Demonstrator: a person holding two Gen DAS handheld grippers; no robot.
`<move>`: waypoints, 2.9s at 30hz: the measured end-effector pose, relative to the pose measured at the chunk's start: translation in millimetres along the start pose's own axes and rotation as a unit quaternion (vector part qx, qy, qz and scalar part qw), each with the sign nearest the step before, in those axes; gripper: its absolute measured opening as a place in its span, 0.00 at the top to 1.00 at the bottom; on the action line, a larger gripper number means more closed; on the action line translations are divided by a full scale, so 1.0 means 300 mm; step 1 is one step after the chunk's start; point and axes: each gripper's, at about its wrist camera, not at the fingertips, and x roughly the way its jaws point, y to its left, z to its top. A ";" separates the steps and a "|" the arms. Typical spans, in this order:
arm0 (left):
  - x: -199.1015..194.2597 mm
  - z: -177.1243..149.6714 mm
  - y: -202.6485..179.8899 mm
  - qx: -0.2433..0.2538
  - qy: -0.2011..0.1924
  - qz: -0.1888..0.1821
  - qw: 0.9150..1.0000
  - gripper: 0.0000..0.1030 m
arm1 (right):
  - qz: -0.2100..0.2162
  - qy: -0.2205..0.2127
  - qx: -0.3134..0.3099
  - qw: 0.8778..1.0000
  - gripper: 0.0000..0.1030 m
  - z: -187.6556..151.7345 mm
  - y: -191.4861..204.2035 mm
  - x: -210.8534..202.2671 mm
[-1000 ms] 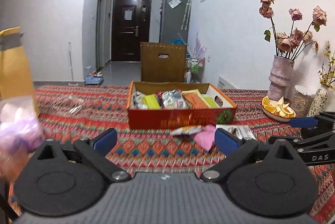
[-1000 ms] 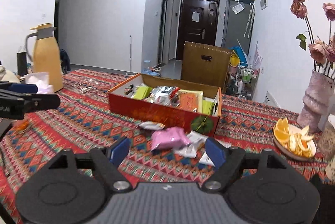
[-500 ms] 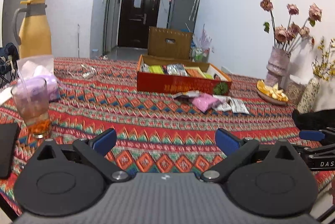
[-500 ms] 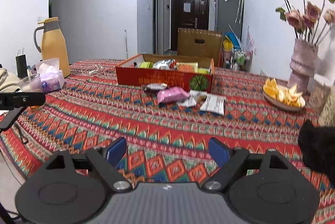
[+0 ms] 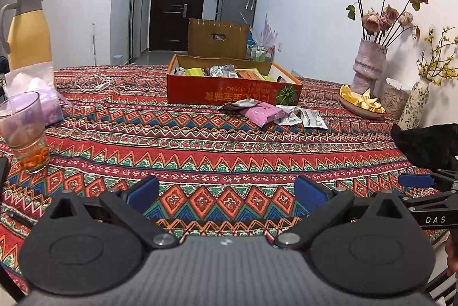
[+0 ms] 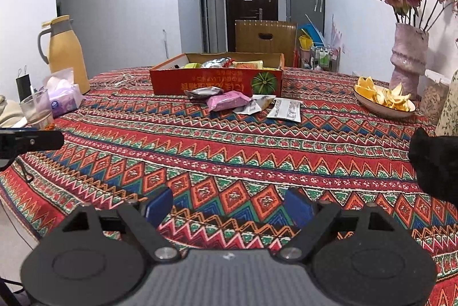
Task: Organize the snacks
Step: 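Lift both open tools out of the box and move back toward the remaining packets, then grasp a white-and-silver wrapper with the left tool while the right grasps a white printed packet, then carry both held wrappers up and over into the orange box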
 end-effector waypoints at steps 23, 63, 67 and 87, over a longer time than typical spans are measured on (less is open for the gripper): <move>0.361 0.178 -0.041 0.031 0.038 -0.006 0.999 0.01 | -0.010 0.019 0.026 0.999 0.18 0.136 -0.164 0.258; 1.107 0.414 -0.033 0.122 0.101 -0.072 0.985 0.50 | -0.034 0.043 0.021 0.998 0.53 0.436 -0.361 0.881; 1.108 0.418 -0.023 0.122 0.107 -0.062 0.985 0.70 | -0.027 0.042 0.019 0.999 0.60 0.432 -0.359 0.874; 0.628 0.346 0.003 0.059 0.059 -0.075 0.994 0.90 | -0.044 0.027 0.042 0.998 0.62 0.297 -0.321 0.519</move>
